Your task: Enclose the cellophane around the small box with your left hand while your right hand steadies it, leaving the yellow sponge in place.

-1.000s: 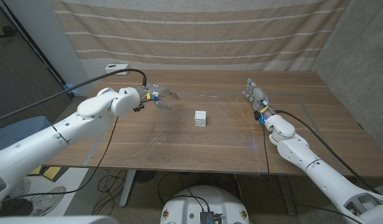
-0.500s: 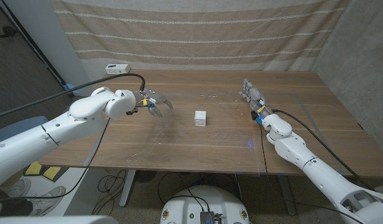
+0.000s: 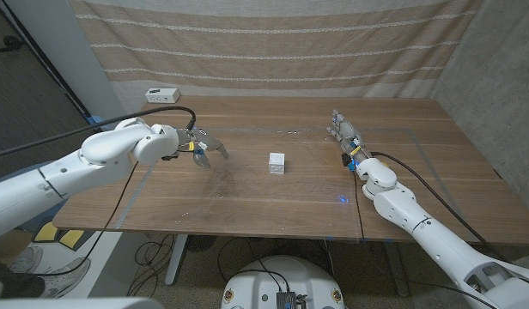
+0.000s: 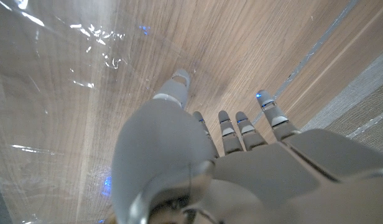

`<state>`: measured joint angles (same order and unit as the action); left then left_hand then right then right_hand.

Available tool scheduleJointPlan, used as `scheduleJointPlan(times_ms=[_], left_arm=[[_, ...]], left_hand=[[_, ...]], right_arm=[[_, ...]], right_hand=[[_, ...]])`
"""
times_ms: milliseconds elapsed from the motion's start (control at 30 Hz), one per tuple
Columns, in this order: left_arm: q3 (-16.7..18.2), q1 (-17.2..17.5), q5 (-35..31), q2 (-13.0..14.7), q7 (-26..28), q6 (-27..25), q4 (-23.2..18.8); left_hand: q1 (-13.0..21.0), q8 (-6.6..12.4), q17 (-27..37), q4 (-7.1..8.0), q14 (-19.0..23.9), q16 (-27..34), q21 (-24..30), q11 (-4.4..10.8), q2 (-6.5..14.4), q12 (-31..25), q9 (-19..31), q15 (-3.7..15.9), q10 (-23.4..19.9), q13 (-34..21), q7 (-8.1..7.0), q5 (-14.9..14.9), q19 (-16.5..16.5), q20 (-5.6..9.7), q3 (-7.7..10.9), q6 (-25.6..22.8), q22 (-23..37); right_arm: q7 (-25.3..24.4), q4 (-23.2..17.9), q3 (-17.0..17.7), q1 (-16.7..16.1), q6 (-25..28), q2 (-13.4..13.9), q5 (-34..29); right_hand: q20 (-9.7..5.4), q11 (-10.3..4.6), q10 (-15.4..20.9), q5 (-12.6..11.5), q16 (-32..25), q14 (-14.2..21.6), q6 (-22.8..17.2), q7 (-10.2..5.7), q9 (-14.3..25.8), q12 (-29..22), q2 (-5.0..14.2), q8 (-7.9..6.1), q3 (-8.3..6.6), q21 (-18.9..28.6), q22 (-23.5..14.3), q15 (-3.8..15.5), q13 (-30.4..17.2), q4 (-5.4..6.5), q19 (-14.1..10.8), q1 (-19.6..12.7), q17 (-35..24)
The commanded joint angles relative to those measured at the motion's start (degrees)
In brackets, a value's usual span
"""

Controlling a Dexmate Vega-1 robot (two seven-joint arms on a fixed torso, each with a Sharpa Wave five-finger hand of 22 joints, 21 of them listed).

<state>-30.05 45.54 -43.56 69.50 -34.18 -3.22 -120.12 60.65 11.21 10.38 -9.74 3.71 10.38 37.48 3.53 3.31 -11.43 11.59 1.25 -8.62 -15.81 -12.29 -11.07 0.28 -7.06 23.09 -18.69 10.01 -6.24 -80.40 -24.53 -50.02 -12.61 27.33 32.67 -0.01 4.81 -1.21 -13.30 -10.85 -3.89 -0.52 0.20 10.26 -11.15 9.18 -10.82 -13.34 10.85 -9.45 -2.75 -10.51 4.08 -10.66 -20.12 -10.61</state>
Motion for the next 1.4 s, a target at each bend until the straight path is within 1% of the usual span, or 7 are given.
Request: scheduleJointPlan(times_ms=[33,333,633,833,1000,1233,1400], left_arm=[[1.1,3.5,-11.8,2.6,2.1,2.5,-0.9],[1.1,4.6,-14.4,2.0,5.1,6.1,1.4],[2.7,8.0,-15.1,2.7,16.6,8.0,3.8],[2.9,8.9,-15.8,2.9,20.9,9.2,5.2],[2.5,9.5,-16.9,2.7,25.4,10.2,6.9],[1.2,8.5,-18.5,1.6,24.3,11.0,8.2],[0.3,8.8,-20.2,0.7,31.2,11.5,11.1]], left_hand=[[0.6,-0.29,0.0,0.26,-1.5,-0.1,-1.1,-0.2,-0.7,0.2,0.3,-0.36,1.9,0.2,-0.24,0.6,-0.9,-0.07,-1.01,1.2,0.1],[-1.3,0.01,0.0,1.27,-2.5,0.1,-2.0,-0.44,-2.0,-0.1,0.5,-0.42,3.2,0.4,-0.21,1.0,-1.0,0.48,-3.0,1.5,0.1],[-2.3,1.68,0.0,1.69,-0.2,1.1,-2.5,0.86,-2.9,-1.6,0.7,0.48,0.8,0.8,0.01,0.5,0.8,1.11,-4.78,-2.7,0.1],[-1.4,5.07,0.0,1.33,2.6,1.7,-3.2,2.39,-3.0,-2.7,1.7,1.81,-1.8,1.0,0.28,0.3,3.0,1.66,-6.07,-10.8,0.2],[-0.5,8.5,0.1,1.09,4.1,1.9,-3.6,3.22,-3.4,-3.1,3.1,2.67,-3.0,0.8,3.63,0.4,4.3,2.0,-7.01,-16.3,0.2],[-0.7,9.65,0.2,1.22,4.5,1.9,-4.0,3.55,-4.1,-3.2,3.7,2.79,-3.5,0.7,3.64,0.3,4.4,2.02,-7.85,-17.3,0.3],[-0.1,11.65,0.3,1.47,6.8,2.6,-4.2,3.9,-2.9,-4.1,4.5,3.73,-6.0,0.5,3.36,0.3,5.6,2.11,-7.96,-20.5,0.3]], right_arm=[[-1.9,0.4,-0.8,0.4,-0.2,-2.0,-0.9],[-3.3,0.0,-0.7,0.1,-0.2,-2.2,-1.4],[-3.2,0.6,-0.8,0.6,-0.2,-2.3,-1.6],[-3.4,1.0,-0.7,1.1,0.1,-2.6,-1.5],[-3.4,1.2,-0.6,1.3,0.1,-2.5,-1.5],[-3.6,1.5,-0.5,1.6,0.3,-2.6,-1.4],[-3.2,2.0,-0.6,2.2,0.4,-2.5,-1.6]], right_hand=[[0.16,0.13,0.5,0.3,-0.5,0.5,-0.5,-0.12,0.2,-0.3,0.58,-0.27,-0.53,0.4,-0.3,-0.09,-0.3,0.07,-0.6,0.2,-0.3],[0.17,0.1,0.8,0.5,-0.6,0.7,-0.9,0.0,0.2,-0.4,0.62,-0.38,-0.7,0.4,-0.3,-0.1,-0.3,0.3,-0.7,0.4,-0.4],[0.34,0.12,1.0,0.6,-0.6,0.9,-1.0,0.08,0.2,-0.4,0.42,-0.36,-0.75,0.5,-0.3,-0.24,-0.3,0.4,-1.0,0.5,-0.4],[0.36,0.2,1.0,0.7,-0.6,1.0,-1.0,0.01,0.3,-0.4,0.23,-0.3,-0.72,0.5,-0.3,-0.3,-0.3,0.47,-1.1,0.6,-0.4],[0.4,0.23,1.0,0.7,-0.6,1.0,-1.0,0.02,0.3,-0.4,0.18,-0.28,-0.73,0.4,-0.3,-0.31,-0.3,0.55,-1.1,0.7,-0.4],[0.35,0.16,1.1,0.8,-0.6,1.0,-1.1,0.02,0.3,-0.3,0.17,-0.26,-0.79,0.4,-0.3,-0.27,-0.3,0.66,-1.1,0.8,-0.4],[0.44,0.24,1.1,0.8,-0.6,1.1,-1.1,0.05,0.3,-0.3,0.14,-0.25,-0.81,0.4,-0.3,-0.36,-0.3,0.71,-1.2,0.9,-0.4]])
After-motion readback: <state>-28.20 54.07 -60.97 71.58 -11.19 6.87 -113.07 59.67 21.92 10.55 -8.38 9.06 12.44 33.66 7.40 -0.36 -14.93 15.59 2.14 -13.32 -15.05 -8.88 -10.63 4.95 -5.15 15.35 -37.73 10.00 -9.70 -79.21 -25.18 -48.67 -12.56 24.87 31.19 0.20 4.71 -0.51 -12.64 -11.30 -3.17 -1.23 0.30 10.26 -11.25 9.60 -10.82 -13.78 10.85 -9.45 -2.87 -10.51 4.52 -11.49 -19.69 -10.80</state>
